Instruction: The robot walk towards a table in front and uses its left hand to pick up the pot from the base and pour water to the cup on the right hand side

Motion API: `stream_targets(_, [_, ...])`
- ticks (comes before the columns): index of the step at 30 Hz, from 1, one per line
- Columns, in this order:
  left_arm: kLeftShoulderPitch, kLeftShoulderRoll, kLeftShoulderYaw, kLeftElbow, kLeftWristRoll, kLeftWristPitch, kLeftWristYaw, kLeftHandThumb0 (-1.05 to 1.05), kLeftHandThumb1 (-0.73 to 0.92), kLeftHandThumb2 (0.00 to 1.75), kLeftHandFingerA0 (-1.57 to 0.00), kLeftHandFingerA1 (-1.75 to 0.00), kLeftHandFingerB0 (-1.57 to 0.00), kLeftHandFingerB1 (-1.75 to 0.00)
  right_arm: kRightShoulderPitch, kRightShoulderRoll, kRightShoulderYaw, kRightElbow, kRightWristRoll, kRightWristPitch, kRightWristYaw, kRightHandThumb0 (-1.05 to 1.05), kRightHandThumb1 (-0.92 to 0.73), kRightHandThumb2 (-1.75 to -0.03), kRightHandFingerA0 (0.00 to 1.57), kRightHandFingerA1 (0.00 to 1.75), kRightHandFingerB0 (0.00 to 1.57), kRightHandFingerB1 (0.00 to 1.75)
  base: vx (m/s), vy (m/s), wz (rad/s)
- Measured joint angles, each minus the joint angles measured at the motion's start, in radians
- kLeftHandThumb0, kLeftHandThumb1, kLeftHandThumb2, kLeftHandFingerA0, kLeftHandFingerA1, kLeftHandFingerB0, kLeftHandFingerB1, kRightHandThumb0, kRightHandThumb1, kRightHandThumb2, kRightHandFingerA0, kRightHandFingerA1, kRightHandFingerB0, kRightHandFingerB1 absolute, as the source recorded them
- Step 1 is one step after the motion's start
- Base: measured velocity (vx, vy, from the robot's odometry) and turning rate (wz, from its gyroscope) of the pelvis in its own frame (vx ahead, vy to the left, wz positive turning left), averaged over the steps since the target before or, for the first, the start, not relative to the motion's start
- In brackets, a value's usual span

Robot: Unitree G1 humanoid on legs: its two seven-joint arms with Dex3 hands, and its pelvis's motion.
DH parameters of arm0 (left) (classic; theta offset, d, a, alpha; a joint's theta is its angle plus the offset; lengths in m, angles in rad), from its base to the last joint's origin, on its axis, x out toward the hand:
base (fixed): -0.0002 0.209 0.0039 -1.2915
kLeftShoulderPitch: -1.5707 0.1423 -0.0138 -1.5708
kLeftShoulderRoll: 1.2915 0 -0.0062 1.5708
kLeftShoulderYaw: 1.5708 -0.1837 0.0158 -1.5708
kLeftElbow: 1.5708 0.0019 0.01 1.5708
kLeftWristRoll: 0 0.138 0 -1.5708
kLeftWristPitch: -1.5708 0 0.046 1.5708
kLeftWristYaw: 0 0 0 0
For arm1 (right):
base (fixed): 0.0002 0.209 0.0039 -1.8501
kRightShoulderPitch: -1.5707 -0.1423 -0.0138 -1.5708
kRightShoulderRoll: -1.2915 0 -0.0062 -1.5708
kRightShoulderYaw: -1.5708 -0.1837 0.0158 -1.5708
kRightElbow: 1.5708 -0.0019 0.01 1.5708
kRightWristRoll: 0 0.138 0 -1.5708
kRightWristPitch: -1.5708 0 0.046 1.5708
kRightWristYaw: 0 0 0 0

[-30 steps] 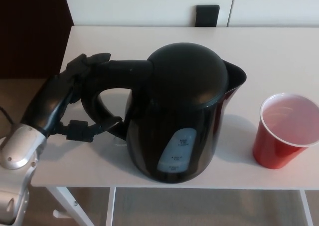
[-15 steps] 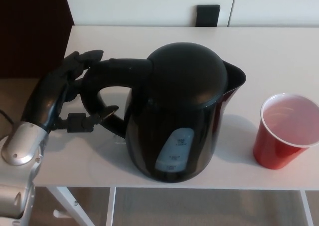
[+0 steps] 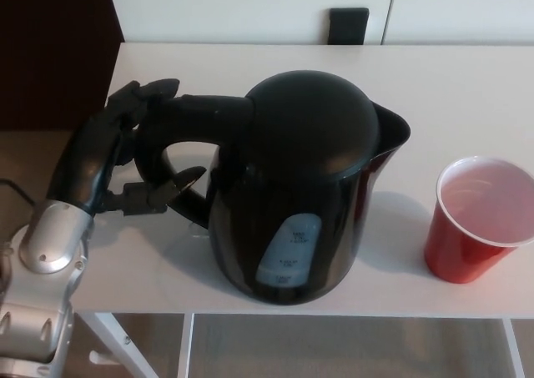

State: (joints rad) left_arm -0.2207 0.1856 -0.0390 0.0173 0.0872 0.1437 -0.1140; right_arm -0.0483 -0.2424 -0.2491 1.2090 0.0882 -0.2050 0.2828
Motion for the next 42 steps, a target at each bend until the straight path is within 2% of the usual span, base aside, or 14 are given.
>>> stream_targets(6, [-0.001,-0.014,-0.025,-0.012,0.018,0.014,0.006,-0.47,0.5,0.56,-0.51,-0.38,-0.33,-0.32,0.0,0.0,-0.002,0.0,0.0,0.001,0.0,-0.54,-0.24,-0.66,0.86,0.77,0.56,0.74,0.0,0.0,0.0])
stream_targets(8, [-0.004,-0.02,-0.035,-0.013,0.025,0.015,0.009,-0.44,0.54,0.57,-0.67,-0.42,-0.32,-0.31,0.0,0.0,-0.003,-0.001,0.0,0.002,-0.001,-0.53,-0.23,-0.67,0.86,0.78,0.57,0.74,0.0,0.0,0.0])
stream_targets(10, [-0.007,-0.024,-0.041,-0.013,0.028,0.015,0.013,-0.31,0.76,0.63,-1.12,-0.53,-0.36,-0.32,0.0,0.0,-0.004,-0.001,0.0,0.003,-0.001,-0.58,-0.16,-0.79,0.83,0.8,0.56,0.74,0.0,0.0,0.0])
stream_targets(11, [-0.02,-0.028,-0.063,-0.008,0.041,0.015,0.019,-0.31,0.76,0.63,-1.12,-0.53,-0.36,-0.32,-0.001,0.0,-0.004,-0.001,0.0,0.003,-0.001,-0.58,-0.16,-0.79,0.83,0.8,0.56,0.74,0.0,0.0,0.0])
stream_targets(12, [-0.033,-0.03,-0.075,-0.003,0.051,0.018,0.022,-0.3,0.74,0.78,-1.2,-0.92,-0.4,-0.41,-0.001,0.0,-0.004,-0.001,0.0,0.004,-0.001,-0.57,-0.16,-0.79,0.81,0.8,0.55,0.74,0.0,0.0,0.0])
stream_targets(15, [-0.066,-0.039,-0.101,0.01,0.07,0.025,0.032,-0.27,0.75,0.77,-1.17,-1.0,-0.45,-0.43,-0.002,0.0,-0.003,-0.001,0.0,0.004,-0.001,-0.58,-0.16,-0.8,0.8,0.8,0.54,0.74,0.0,0.0,0.0])
stream_targets(17, [-0.094,-0.049,-0.117,0.027,0.08,0.028,0.039,-0.02,0.77,0.65,-1.14,-0.79,-0.78,-0.48,-0.002,0.001,-0.002,-0.002,0.0,0.004,-0.001,-0.58,-0.18,-0.8,0.81,0.79,0.56,0.74,0.0,0.0,0.0])
stream_targets(20, [-0.131,-0.066,-0.134,0.055,0.089,0.032,0.044,0.04,0.78,0.64,-1.13,-0.84,-0.9,-0.53,-0.004,0.001,0.001,-0.004,-0.001,0.004,-0.004,-0.51,-0.24,-0.71,0.8,0.77,0.58,0.75,0.0,0.0,0.0])
stream_targets(21, [-0.145,-0.073,-0.141,0.067,0.09,0.034,0.045,0.05,0.81,0.64,-1.09,-0.91,-0.96,-0.65,-0.006,0.002,0.002,-0.005,-0.002,0.004,-0.004,-0.57,-0.17,-0.81,0.79,0.8,0.56,0.76,0.0,0.0,0.0])
stream_targets(23, [-0.162,-0.082,-0.156,0.08,0.092,0.034,0.047,0.05,0.82,0.65,-1.03,-0.99,-0.95,-0.76,-0.009,0.002,0.001,-0.006,-0.001,0.005,-0.004,-0.57,-0.17,-0.8,0.79,0.79,0.56,0.75,0.0,0.0,0.0])
stream_targets(24, [-0.164,-0.084,-0.159,0.081,0.093,0.034,0.047,0.03,0.8,0.73,-0.97,-1.2,-0.87,-1.01,-0.01,0.002,0.001,-0.006,-0.001,0.006,-0.004,-0.55,-0.17,-0.82,0.8,0.81,0.55,0.76,0.0,0.0,0.0])
stream_targets(30, [-0.167,-0.101,-0.184,0.083,0.098,0.035,0.058,-0.12,0.82,0.7,-0.82,-1.5,-0.71,-1.21,-0.021,0.002,0.001,-0.006,-0.001,0.007,-0.002,-0.57,-0.16,-0.81,0.81,0.8,0.56,0.75,0.0,0.0,0.0])
stream_targets(41, [-0.146,-0.141,-0.143,0.078,0.071,0.042,0.067,-0.02,0.8,0.78,-0.93,-1.37,-0.77,-1.14,-0.024,0.002,0.001,-0.001,-0.001,0.007,0.006,-0.6,-0.18,-0.82,0.81,0.8,0.57,0.76,0.0,0.0,0.0])
stream_targets(42, [-0.141,-0.162,-0.118,0.077,0.052,0.052,0.063,-0.05,0.8,0.75,-0.89,-1.5,-0.72,-1.24,-0.024,0.001,0.002,-0.001,-0.002,0.007,0.006,-0.6,-0.18,-0.83,0.82,0.8,0.57,0.76,0.0,0.0,0.0])
